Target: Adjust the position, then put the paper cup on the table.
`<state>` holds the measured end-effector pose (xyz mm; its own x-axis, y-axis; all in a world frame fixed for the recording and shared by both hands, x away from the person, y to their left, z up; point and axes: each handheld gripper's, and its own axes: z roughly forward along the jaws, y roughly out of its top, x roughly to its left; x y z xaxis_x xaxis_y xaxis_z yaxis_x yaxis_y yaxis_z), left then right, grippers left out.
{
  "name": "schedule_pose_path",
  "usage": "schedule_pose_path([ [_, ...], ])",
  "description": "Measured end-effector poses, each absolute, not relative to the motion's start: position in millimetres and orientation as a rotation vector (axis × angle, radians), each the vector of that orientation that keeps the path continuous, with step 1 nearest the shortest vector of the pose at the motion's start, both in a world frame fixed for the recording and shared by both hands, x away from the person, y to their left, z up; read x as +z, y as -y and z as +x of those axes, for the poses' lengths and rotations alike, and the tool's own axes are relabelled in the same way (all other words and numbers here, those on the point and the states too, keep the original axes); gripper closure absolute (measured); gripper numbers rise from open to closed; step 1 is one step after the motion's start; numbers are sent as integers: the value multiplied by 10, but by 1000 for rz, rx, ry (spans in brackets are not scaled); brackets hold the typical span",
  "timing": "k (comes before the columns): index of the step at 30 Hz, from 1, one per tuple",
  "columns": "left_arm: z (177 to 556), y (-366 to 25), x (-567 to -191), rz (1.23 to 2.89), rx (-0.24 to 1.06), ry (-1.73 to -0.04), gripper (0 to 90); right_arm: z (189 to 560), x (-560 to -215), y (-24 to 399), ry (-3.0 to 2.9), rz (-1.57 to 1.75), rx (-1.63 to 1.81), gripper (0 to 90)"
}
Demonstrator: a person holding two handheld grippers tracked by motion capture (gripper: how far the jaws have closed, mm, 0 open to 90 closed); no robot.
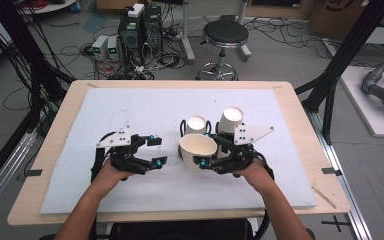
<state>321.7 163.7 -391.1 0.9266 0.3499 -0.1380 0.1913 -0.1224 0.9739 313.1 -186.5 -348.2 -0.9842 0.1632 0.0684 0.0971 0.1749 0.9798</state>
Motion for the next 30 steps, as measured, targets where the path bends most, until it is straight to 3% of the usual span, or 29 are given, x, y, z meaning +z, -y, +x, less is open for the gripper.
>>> schedule_pose_path([
  [9, 3282, -1894, -3980, 1624, 279, -551, 225, 3147, -3472, 1885, -2374, 280, 1955, 383],
  [30, 3318, -1927, -4000, 1611, 294, -587, 207, 3148, -3427, 1985, -2369, 291, 1937, 382],
])
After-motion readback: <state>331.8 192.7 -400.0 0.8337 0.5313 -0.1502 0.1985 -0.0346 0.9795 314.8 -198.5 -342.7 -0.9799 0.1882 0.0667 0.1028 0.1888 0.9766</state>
